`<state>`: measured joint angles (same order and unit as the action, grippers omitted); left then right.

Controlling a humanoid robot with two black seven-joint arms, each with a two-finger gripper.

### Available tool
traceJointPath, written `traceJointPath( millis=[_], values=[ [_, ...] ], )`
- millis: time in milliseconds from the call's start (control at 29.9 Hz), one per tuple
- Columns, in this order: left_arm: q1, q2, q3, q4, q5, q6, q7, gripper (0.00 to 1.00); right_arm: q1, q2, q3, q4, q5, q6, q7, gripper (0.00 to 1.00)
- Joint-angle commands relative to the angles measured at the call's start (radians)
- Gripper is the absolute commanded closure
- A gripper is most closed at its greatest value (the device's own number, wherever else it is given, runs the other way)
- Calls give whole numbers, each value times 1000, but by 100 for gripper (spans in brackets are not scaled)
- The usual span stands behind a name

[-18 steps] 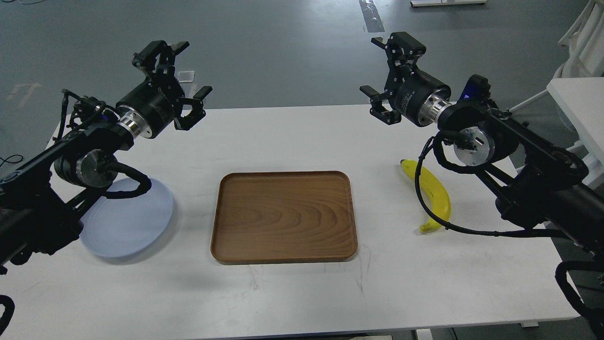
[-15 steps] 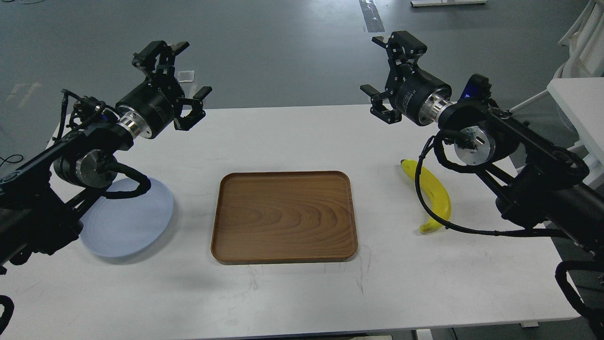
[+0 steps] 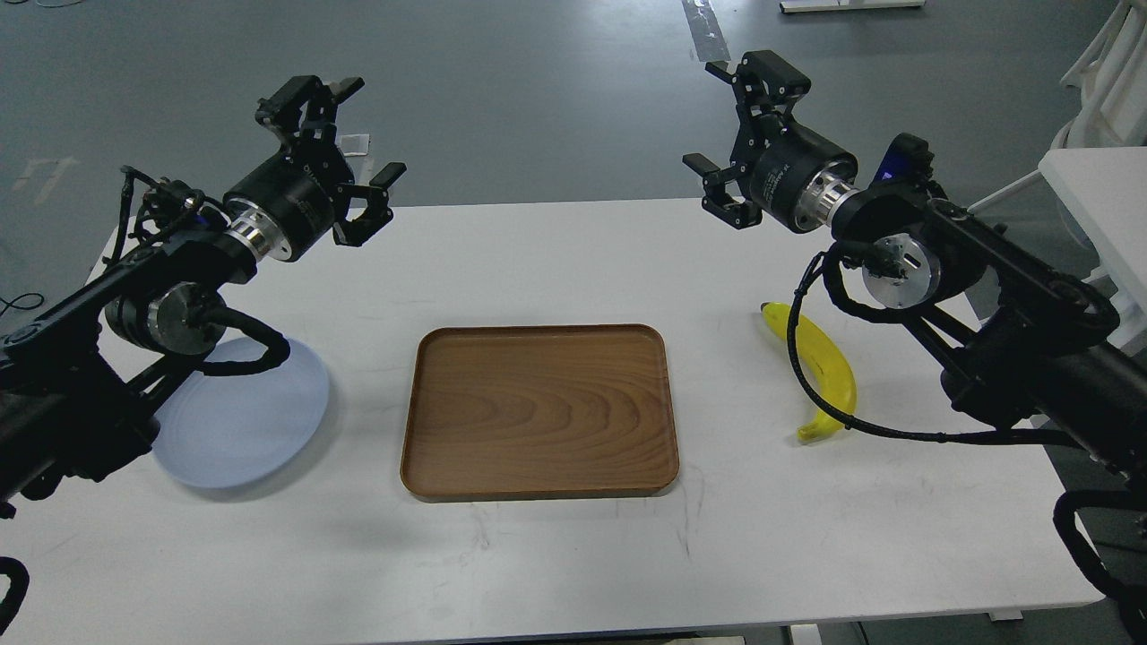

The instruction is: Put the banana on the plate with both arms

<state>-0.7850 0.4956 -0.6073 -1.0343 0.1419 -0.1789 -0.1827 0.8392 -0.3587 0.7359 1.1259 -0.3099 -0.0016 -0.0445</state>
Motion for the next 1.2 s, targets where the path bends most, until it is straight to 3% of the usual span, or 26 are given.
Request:
traceJointPath(
  millis=[0,1169],
  values=[
    [1,-5,3,2,2,-4,14,2,3,0,-1,-1,-2,0,0,0],
    [4,-16,0,-3,-7,-2,29,2,46,1,-15,-8,-3,0,0,0]
  ],
)
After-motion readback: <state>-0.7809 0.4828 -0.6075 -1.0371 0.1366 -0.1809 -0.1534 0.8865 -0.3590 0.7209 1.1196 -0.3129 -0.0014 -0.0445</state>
